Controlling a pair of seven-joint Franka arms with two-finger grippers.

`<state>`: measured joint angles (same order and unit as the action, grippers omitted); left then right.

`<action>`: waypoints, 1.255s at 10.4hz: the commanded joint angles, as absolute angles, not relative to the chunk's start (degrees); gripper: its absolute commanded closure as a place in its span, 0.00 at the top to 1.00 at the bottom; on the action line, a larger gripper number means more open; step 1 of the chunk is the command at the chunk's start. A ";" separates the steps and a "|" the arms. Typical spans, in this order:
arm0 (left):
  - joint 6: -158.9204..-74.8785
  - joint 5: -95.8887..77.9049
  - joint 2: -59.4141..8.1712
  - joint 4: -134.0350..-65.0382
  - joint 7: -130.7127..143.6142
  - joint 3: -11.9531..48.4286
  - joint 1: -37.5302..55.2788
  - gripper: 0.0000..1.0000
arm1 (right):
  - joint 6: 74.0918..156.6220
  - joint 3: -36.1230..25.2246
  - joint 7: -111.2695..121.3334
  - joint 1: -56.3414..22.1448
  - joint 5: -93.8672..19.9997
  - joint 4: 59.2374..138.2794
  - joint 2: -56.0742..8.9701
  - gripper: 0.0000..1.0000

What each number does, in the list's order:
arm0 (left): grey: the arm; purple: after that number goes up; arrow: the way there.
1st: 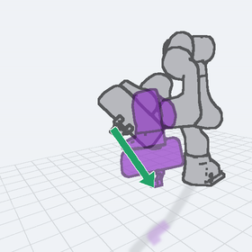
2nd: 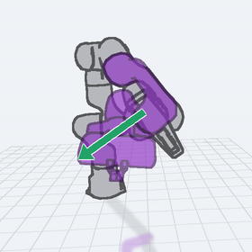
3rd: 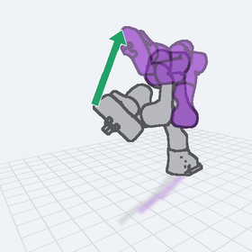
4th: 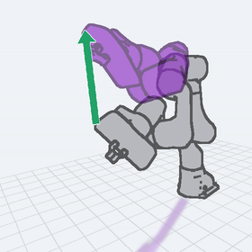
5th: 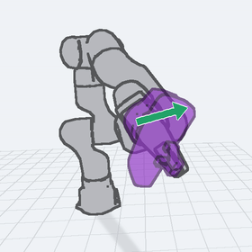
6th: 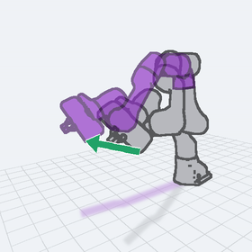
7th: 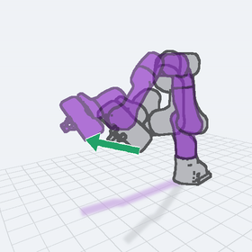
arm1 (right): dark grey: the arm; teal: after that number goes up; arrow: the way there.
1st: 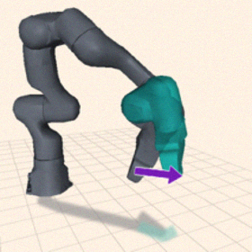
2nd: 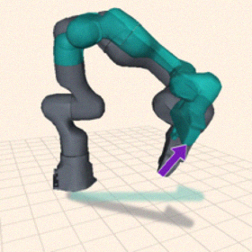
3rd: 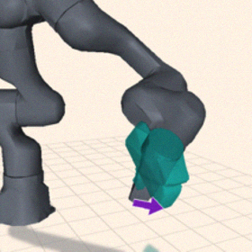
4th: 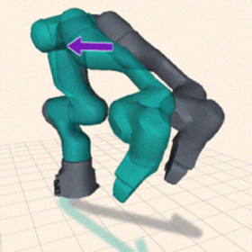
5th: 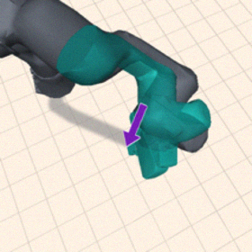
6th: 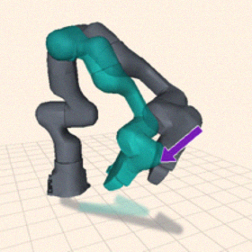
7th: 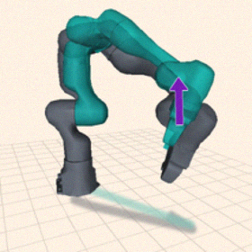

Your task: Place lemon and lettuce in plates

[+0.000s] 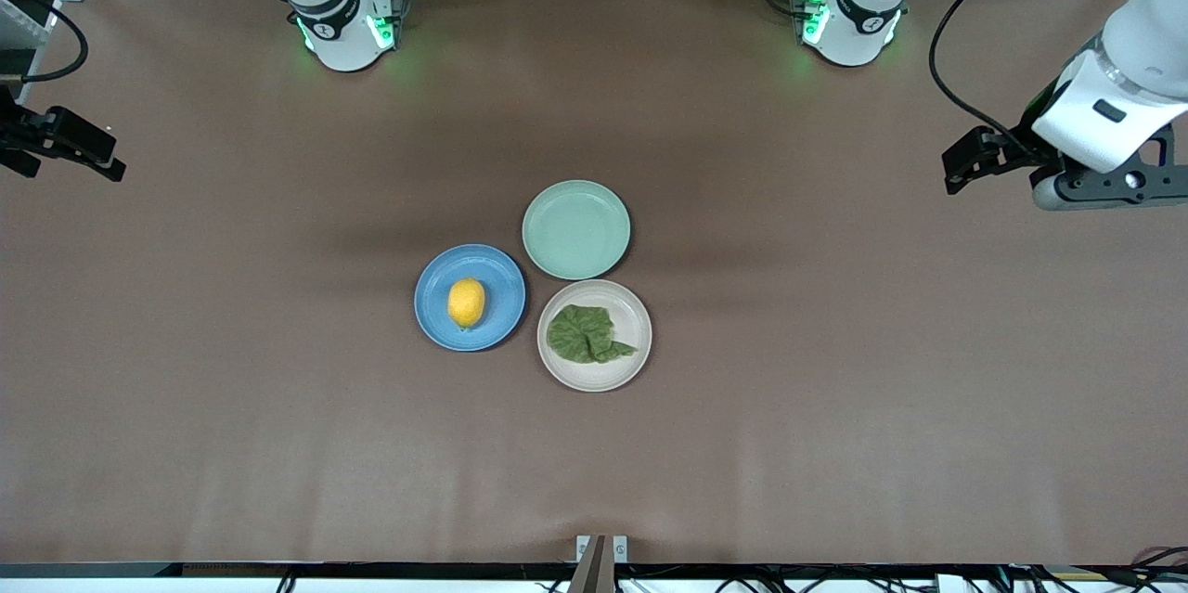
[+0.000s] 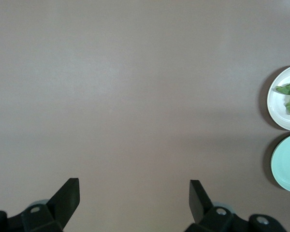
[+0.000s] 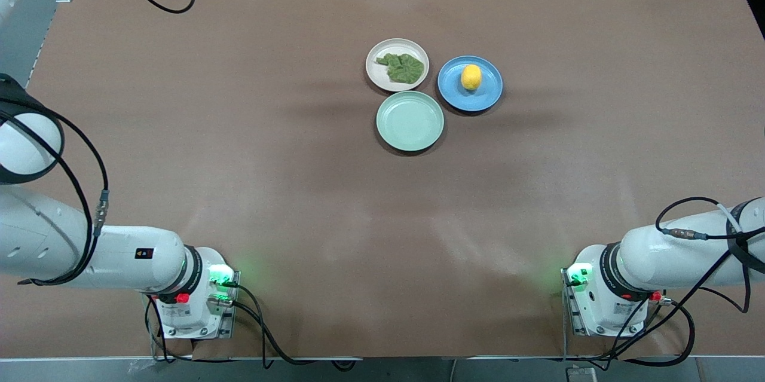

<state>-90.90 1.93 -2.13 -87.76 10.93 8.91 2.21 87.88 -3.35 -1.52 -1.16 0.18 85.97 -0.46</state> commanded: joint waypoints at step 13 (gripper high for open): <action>-83.32 -0.88 -0.26 -84.20 7.21 9.49 1.58 1.00 | 87.10 -3.25 -1.32 -1.41 0.44 85.61 -0.26 1.00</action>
